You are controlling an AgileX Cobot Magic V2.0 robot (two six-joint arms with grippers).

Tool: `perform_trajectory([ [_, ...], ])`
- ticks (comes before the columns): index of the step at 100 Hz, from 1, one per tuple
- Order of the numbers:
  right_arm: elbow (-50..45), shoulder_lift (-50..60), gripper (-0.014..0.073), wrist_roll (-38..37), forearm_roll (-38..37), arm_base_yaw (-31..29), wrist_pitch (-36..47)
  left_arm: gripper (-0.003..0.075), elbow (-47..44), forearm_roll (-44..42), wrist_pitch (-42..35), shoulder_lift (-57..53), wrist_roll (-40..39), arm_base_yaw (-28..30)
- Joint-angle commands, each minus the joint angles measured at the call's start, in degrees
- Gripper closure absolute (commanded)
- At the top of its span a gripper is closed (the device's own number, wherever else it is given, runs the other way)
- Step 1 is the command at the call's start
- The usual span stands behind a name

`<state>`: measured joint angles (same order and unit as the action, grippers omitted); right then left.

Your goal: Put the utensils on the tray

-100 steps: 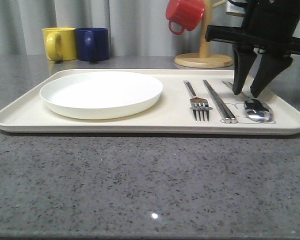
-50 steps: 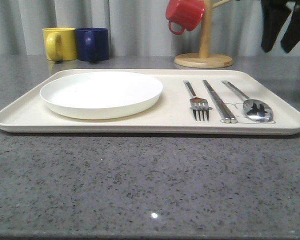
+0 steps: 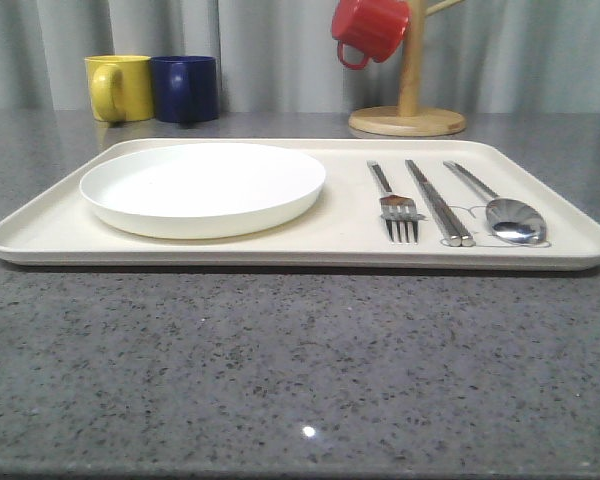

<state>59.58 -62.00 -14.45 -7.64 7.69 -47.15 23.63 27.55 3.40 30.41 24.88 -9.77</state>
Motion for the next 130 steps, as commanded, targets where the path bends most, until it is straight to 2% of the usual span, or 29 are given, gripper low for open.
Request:
perform_trajectory([
  [1,-4.3,7.8,0.0326,0.5,-1.6,-0.4,6.8,0.0738,1.7,0.2,-4.0,0.3,-0.2,-0.4],
  [15,-12.4,17.6,0.0334,0.5,-1.7,-0.4,10.2,0.0738,1.7,0.2,-4.0,0.3,-0.2,-0.4],
  [22,-15.7,22.5,0.0378,0.5,-1.8,-0.4,11.2,0.0738,1.7,0.2,-4.0,0.3,-0.2,-0.4],
  [46,-23.3,35.6,0.0669,0.5,-3.1,-0.4,14.9,0.0738,1.7,0.2,-4.0,0.3,-0.2,-0.4],
  [61,-24.8,38.9,0.0662,0.5,-3.2,-0.4,16.2,0.0738,1.7,0.2,-4.0,0.3,-0.2,-0.4],
  [113,-24.8,38.9,0.0662,0.5,-3.2,-0.4,16.3,0.0738,1.7,0.2,-4.0,0.3,-0.2,-0.4],
  [130,-26.4,39.2,0.0662,0.5,-3.8,-0.6,19.2,0.0738,1.7,0.2,-4.0,0.3,-0.2,-0.4],
])
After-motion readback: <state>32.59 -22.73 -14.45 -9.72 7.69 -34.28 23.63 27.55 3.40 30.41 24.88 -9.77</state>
